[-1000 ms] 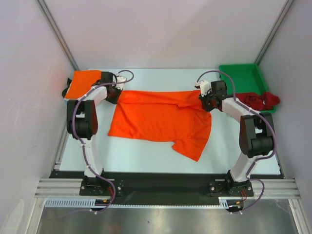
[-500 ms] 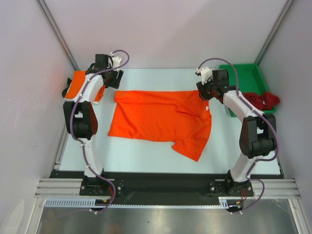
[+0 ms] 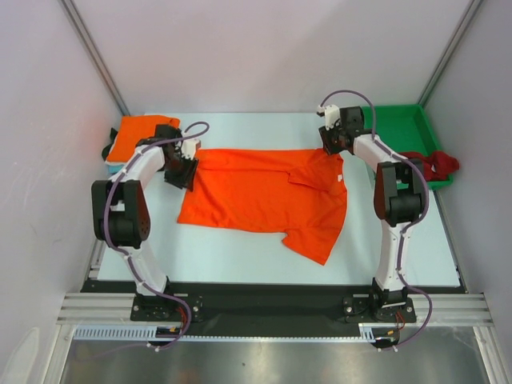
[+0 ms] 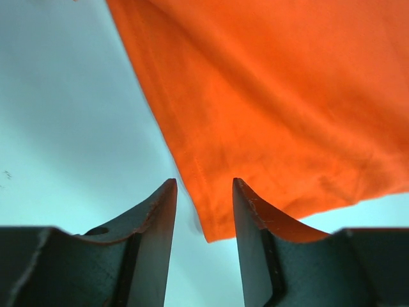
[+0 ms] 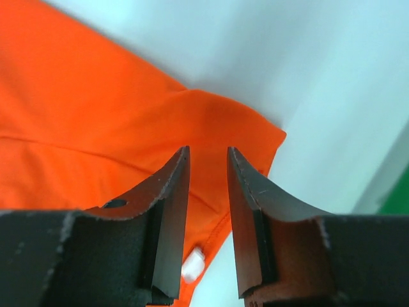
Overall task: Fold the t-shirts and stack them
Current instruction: Fold the tshirt
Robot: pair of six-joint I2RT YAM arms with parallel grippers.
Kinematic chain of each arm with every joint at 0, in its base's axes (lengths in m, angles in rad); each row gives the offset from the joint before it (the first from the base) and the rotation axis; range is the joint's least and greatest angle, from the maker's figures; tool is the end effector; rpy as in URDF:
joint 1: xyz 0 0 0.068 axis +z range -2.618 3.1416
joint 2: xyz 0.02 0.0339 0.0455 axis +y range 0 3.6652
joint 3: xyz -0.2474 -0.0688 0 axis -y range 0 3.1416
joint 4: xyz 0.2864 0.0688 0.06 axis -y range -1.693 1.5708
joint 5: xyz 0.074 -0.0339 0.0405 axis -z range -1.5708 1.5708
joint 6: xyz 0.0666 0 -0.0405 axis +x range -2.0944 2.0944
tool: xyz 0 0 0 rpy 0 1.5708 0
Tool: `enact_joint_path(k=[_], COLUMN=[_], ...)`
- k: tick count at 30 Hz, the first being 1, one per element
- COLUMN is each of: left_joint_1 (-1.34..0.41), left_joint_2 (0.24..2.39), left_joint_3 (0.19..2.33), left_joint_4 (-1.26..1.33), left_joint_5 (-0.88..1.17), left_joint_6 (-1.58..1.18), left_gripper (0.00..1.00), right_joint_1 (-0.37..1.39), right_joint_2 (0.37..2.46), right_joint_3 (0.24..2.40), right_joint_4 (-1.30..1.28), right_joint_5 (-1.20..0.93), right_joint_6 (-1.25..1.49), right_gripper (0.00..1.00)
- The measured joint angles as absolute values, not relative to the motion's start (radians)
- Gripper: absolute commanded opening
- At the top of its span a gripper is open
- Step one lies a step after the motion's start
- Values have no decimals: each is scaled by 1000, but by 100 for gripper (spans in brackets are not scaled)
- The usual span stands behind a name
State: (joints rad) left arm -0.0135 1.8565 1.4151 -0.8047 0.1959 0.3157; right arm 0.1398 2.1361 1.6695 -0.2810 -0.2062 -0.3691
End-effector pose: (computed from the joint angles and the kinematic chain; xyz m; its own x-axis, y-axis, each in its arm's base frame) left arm 0.4185 -0.0186 0.1507 -0.8774 0.3164 -0.3605 0.3658 0.9275 -0.0763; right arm 0.5302 0.0884 0.1525 -0.5251 -0.4305 -0.7342 -0.5088 0.8503 -0.1347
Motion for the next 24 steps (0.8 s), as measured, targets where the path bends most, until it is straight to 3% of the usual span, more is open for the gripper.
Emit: enact_joint_path(k=[9, 24], left_joint_1=[-13, -14], left_joint_2=[1827, 1900], left_joint_3=[1329, 1266], left_joint_4=[-827, -824], left_joint_5=[217, 176], left_joint_6=[332, 329], left_gripper=[37, 33], right_joint_1=[126, 119], right_joint_2=[2246, 2267], right_joint_3=[1723, 1732], right_joint_4=[-313, -330], right_joint_5=[-189, -181], right_joint_6=[-375, -404], right_gripper=[27, 26])
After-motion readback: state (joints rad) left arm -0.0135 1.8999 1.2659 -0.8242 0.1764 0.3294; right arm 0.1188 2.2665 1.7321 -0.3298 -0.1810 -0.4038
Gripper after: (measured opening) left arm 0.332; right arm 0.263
